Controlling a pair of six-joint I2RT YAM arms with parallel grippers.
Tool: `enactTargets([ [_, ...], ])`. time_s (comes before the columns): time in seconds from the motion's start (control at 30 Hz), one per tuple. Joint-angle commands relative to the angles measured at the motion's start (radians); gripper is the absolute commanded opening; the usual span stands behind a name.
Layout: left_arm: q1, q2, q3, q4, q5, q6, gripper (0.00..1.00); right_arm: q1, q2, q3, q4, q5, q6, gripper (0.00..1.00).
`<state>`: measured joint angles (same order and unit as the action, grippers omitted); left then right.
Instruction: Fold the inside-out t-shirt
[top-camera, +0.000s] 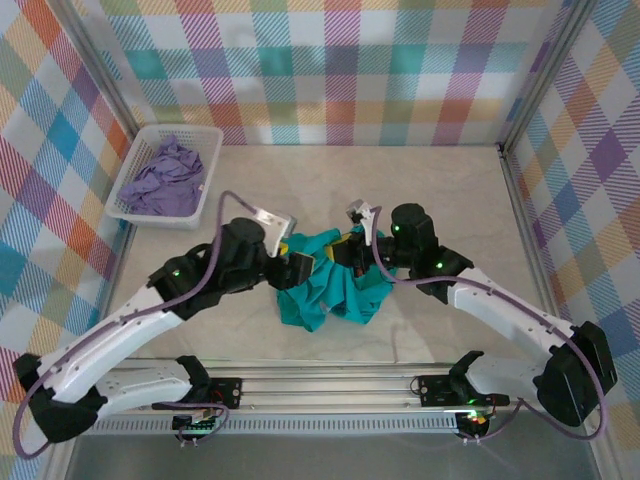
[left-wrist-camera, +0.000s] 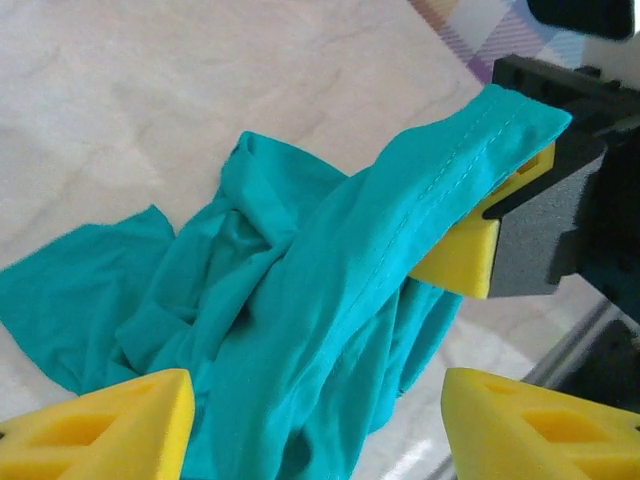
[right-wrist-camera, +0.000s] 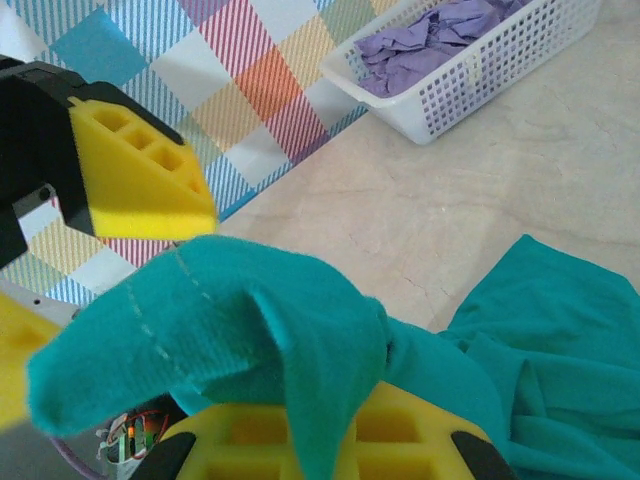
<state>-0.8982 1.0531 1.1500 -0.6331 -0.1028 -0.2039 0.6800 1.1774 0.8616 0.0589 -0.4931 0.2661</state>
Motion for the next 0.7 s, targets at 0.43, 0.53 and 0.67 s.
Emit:
enactTargets([
  [0.43,-0.106,0.146,0.075,-0.006,-0.481,0.296,0.57,-0.003,0.035,0.089,-0.149,-0.027,-0.008,0.0],
  [0.53,-0.124,0.146,0.08,-0.023,-0.541,0.357,0.43,-0.003,0.062,0.126,-0.2,-0.022,0.013,0.0],
  [0.67,-0.14,0.163,0.085,-0.053,-0.607,0.425,0.14,-0.003,0.102,0.172,-0.263,-0.022,0.034,0.0],
])
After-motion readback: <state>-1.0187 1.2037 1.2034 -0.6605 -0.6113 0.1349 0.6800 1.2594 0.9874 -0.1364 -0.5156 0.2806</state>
